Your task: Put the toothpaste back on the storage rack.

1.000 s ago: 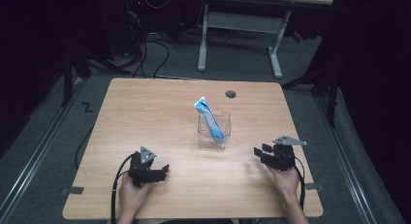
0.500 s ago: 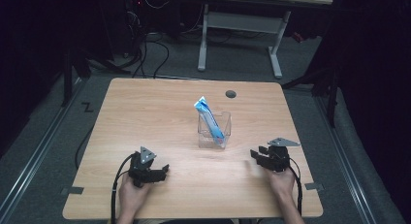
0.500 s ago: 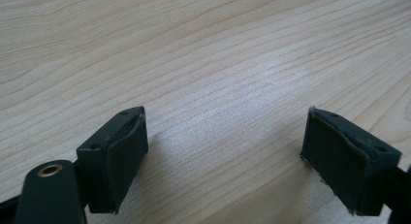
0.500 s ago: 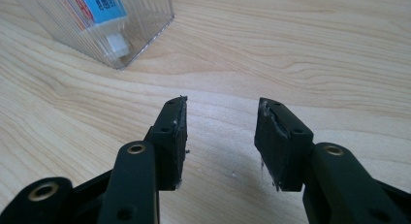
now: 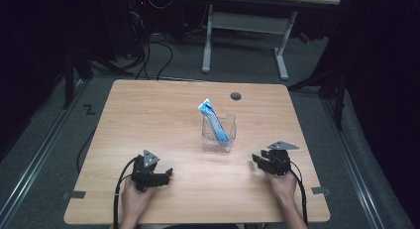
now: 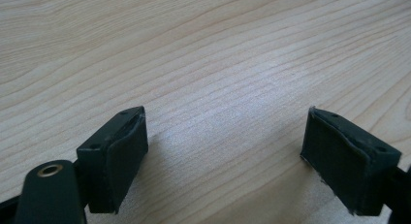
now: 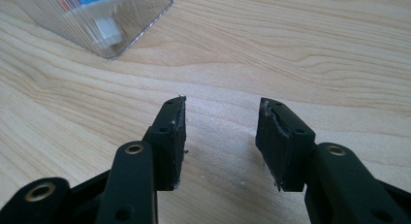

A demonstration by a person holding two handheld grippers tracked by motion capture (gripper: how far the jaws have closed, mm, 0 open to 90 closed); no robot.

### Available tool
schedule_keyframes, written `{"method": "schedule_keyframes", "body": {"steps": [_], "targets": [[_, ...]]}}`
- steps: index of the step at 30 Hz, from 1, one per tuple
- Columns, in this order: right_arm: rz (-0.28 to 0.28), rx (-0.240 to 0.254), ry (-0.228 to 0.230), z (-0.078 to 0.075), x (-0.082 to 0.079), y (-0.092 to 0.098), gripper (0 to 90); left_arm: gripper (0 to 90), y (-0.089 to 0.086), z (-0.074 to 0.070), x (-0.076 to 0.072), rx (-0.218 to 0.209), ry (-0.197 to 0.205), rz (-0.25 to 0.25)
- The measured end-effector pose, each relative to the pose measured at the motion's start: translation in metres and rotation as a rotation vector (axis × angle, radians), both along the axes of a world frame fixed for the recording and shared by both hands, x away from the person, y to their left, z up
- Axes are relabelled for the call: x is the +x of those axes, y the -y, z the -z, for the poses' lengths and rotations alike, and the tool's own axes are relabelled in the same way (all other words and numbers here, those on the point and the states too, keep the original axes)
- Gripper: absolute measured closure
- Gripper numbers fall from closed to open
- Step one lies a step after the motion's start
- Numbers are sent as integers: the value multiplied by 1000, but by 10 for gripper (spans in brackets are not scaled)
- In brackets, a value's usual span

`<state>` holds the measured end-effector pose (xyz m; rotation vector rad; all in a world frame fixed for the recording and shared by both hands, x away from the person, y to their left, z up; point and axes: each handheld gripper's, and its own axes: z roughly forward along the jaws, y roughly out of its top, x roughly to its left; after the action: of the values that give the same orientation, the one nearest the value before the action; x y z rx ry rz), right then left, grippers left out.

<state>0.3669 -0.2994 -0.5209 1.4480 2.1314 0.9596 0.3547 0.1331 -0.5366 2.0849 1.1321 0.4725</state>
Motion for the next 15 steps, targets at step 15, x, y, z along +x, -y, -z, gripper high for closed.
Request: {"method": "schedule_keyframes", "body": {"steps": [15], "targets": [[10, -75, 52, 10, -4, -6, 488, 167, 0, 0, 0, 1, 2, -1]]}}
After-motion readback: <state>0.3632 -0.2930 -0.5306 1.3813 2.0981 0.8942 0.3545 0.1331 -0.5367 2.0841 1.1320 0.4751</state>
